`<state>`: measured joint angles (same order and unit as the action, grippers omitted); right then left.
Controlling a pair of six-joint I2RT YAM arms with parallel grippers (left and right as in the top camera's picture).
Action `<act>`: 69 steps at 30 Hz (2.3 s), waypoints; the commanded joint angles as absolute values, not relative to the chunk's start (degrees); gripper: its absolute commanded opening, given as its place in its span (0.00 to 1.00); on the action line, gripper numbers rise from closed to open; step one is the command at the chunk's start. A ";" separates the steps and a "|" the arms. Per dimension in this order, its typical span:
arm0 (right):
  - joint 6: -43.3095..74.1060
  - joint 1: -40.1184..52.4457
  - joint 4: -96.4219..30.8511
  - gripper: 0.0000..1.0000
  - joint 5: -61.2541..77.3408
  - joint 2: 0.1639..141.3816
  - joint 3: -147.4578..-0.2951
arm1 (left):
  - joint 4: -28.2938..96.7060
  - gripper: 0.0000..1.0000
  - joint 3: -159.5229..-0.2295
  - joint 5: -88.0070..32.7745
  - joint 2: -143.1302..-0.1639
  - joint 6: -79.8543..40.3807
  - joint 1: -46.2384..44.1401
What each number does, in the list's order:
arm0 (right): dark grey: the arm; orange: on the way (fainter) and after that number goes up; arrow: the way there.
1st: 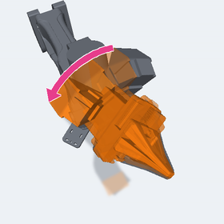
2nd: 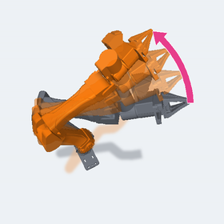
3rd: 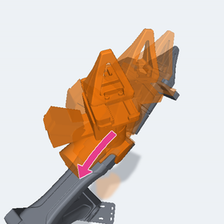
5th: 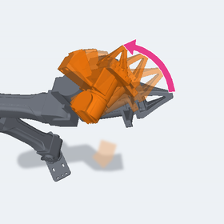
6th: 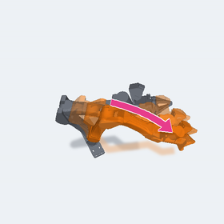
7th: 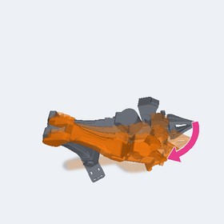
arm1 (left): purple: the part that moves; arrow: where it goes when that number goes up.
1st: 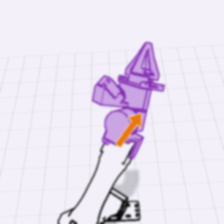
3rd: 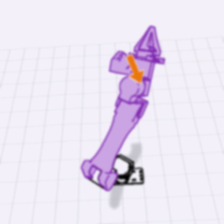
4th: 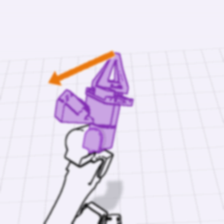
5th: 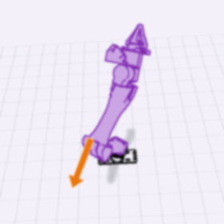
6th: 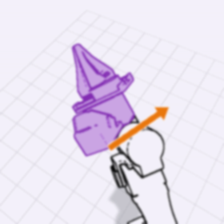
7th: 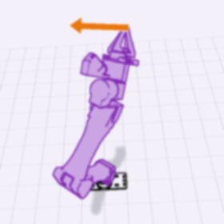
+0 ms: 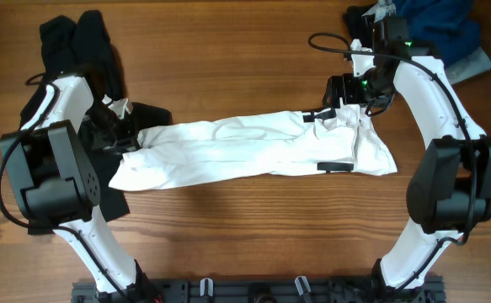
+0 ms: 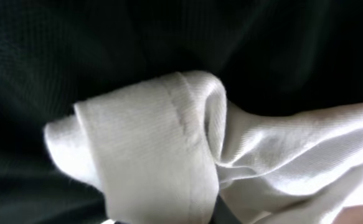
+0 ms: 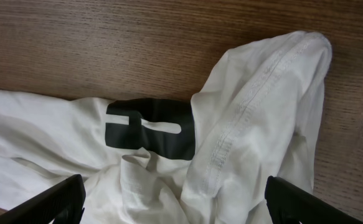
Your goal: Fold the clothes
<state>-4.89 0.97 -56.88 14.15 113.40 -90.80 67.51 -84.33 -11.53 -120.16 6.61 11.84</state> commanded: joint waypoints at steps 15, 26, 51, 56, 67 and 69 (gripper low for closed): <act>-5.82 0.99 -56.58 0.93 15.31 113.03 -91.37 | 76.16 0.12 -93.62 -13.26 -116.88 0.78 8.84; -5.78 1.10 -56.60 0.93 15.31 113.03 -91.37 | 77.45 0.09 -95.68 -13.28 -116.88 -0.62 5.82; -4.95 1.10 -57.95 0.93 15.27 113.03 -91.37 | 71.20 0.04 -100.66 -13.43 -116.88 -14.44 -19.40; -4.25 1.10 -57.91 0.92 15.29 113.03 -91.37 | 70.89 0.04 -101.58 -13.43 -116.90 -15.92 -23.09; -2.98 1.10 -58.61 0.92 15.27 113.03 -91.37 | 62.24 0.04 -101.58 -13.47 -116.99 -17.67 -31.44; -2.98 1.10 -58.72 0.92 15.22 113.03 -91.37 | 61.60 0.05 -101.58 -13.47 -116.99 -17.65 -32.27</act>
<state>-3.73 0.97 -58.50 14.15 113.40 -90.80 62.50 -100.53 -12.38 -118.21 -16.71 -30.85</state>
